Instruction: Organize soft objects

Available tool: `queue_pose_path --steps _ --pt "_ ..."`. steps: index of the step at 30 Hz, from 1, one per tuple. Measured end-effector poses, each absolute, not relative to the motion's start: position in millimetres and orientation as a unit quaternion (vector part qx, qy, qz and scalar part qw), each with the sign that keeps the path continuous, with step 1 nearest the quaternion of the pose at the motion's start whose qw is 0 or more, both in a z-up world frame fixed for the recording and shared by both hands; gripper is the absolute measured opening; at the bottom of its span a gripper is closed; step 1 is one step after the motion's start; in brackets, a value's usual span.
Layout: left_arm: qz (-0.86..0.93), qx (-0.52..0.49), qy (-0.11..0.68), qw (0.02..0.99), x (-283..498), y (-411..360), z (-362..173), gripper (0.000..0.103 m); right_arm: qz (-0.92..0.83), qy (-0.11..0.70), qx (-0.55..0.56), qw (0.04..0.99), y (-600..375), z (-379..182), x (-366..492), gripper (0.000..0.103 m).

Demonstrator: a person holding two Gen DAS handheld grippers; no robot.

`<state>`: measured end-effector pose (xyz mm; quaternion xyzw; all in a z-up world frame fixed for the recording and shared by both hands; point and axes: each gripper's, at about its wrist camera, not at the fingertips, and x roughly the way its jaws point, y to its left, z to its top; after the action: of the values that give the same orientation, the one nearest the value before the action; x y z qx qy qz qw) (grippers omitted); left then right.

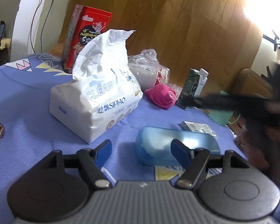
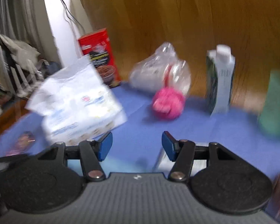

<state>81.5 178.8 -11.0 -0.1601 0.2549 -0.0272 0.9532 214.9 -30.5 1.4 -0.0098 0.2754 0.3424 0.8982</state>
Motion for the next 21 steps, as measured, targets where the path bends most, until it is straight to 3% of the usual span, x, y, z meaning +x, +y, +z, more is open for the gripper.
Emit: queue_pose_path --steps 5,10,17,21 --pt "-0.041 -0.172 0.257 0.95 83 182 -12 0.072 0.278 0.292 -0.051 0.914 17 -5 281 0.063" --pt "-0.056 -0.177 0.258 0.948 83 184 -11 0.072 0.257 0.327 -0.053 0.908 29 -17 318 0.046" --pt "-0.108 -0.124 0.263 0.951 83 164 -9 0.073 0.255 0.265 -0.003 0.93 -83 4 176 0.047" --pt "-0.13 -0.09 0.262 0.952 81 150 -8 0.073 0.184 0.288 -0.013 0.94 -133 -19 84 0.047"
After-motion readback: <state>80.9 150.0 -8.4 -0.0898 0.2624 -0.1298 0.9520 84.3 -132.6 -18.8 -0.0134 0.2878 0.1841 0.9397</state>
